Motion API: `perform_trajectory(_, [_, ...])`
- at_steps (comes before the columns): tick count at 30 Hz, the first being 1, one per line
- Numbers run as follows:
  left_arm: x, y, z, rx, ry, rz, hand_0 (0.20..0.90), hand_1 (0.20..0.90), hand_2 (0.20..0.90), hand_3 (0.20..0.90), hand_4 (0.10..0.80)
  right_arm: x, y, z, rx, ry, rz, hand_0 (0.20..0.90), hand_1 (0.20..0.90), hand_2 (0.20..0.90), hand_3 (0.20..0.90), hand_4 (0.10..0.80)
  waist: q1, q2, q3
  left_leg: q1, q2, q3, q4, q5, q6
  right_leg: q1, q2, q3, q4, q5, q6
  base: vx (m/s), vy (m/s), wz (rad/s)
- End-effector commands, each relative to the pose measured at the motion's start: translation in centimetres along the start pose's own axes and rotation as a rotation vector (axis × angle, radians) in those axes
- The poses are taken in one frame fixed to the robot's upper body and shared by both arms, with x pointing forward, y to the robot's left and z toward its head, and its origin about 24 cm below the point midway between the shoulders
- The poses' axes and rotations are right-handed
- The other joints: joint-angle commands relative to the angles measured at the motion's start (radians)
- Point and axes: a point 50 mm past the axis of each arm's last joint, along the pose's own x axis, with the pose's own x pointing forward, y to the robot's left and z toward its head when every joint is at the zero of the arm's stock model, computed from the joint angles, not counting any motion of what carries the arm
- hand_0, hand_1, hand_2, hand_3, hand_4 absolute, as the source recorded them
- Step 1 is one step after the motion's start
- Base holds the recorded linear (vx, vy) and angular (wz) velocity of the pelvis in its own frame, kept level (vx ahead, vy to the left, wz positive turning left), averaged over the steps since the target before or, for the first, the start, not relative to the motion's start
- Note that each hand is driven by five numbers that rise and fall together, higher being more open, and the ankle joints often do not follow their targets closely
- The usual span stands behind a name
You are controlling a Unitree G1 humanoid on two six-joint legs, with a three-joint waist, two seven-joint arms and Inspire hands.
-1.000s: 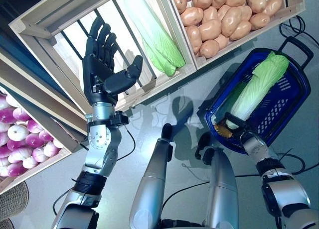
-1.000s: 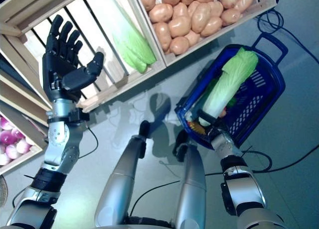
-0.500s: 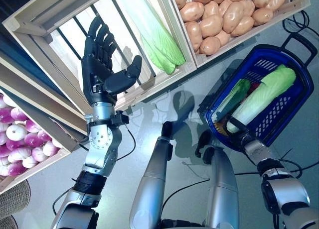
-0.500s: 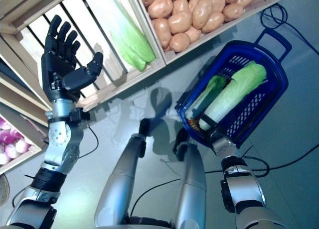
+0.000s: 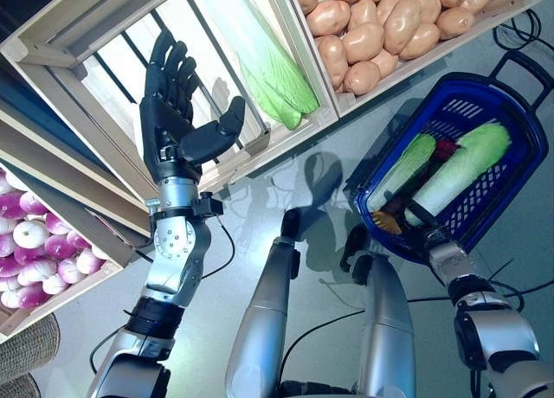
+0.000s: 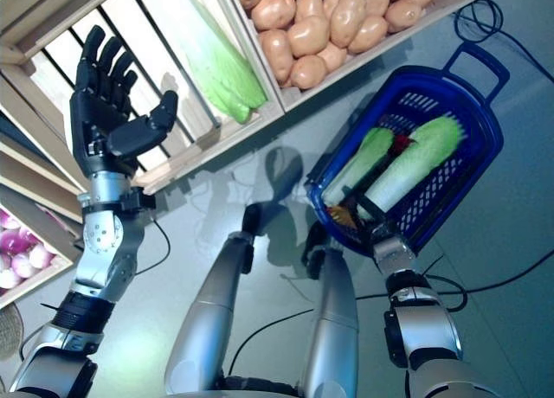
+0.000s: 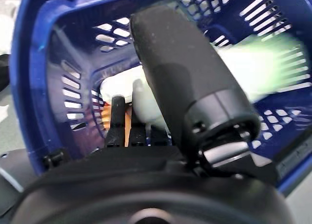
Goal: Put vegetables into the basket
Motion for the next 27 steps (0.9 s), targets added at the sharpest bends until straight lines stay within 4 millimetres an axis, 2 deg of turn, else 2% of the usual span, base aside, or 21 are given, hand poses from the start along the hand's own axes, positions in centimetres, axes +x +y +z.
perform_trajectory(1, [1.2, -1.9, 4.4, 0.001, -0.238, -0.126, 0.9, 0.9, 0.9, 0.9, 0.8, -0.2, 0.2, 3.0, 0.035, -0.124, -0.012, 0.9, 0.9, 0.9, 0.9, 0.8, -0.012, 0.086, -0.004, 0.036, -0.069, 0.053, -0.003, -0.074, 0.044, 0.048, 0.042, -0.002, -0.051, 0.065, 0.029, 0.026, 0.033, -0.01])
perform_trajectory(13, [2.1, -1.5, 6.1, 0.172, -0.286, -0.189, 0.9, 0.9, 0.9, 0.9, 0.8, -0.4, -2.5, 1.6, -0.027, -0.095, -0.02, 0.9, 0.9, 0.9, 0.9, 0.8, -0.031, 0.068, -0.004, 0.108, -0.055, 0.07, -0.04, -0.071, 0.047, 0.111, 0.056, 0.004, -0.096, 0.079, 0.03, 0.015, 0.015, -0.03])
perform_trajectory(16, [2.2, -1.2, 6.2, 0.269, -0.284, -0.212, 0.9, 0.9, 0.9, 0.9, 0.8, -0.6, -2.7, 0.7, -0.072, -0.091, 0.023, 0.9, 0.9, 0.9, 0.9, 0.8, -0.038, 0.06, -0.004, 0.134, -0.053, 0.072, -0.061, -0.065, 0.048, 0.137, 0.06, 0.006, -0.122, 0.088, 0.032, 0.023, 0.005, -0.09])
perform_trajectory(23, [3.0, -0.1, 6.4, 0.628, -0.263, -0.318, 0.9, 0.9, 0.9, 0.9, 0.8, -1.6, -3.9, -2.4, -0.215, -0.076, 0.107, 0.9, 0.9, 0.9, 0.9, 0.8, -0.064, 0.056, -0.004, 0.193, -0.044, 0.088, -0.12, -0.042, 0.042, 0.205, 0.063, 0.012, -0.2, 0.107, 0.039, 0.048, 0.014, -0.06])
perform_trajectory(26, [3.7, 0.4, 6.9, 0.718, -0.274, -0.288, 0.9, 0.9, 0.9, 0.9, 0.8, -1.7, -4.1, -2.4, -0.25, -0.095, 0.127, 0.9, 0.9, 0.9, 0.9, 0.8, -0.069, 0.06, -0.004, 0.195, -0.044, 0.094, -0.127, -0.037, 0.039, 0.21, 0.06, 0.011, -0.213, 0.11, 0.041, 0.035, 0.004, -0.03])
perform_trajectory(27, [3.9, 0.9, 6.9, 0.827, -0.29, -0.277, 0.9, 0.9, 0.9, 0.9, 0.8, -1.9, -4.4, -2.4, -0.251, -0.112, 0.126, 0.9, 0.9, 0.9, 0.9, 0.8, -0.072, 0.062, -0.004, 0.198, -0.044, 0.099, -0.131, -0.038, 0.037, 0.214, 0.059, 0.01, -0.221, 0.11, 0.041, 0.035, -0.015, -0.07])
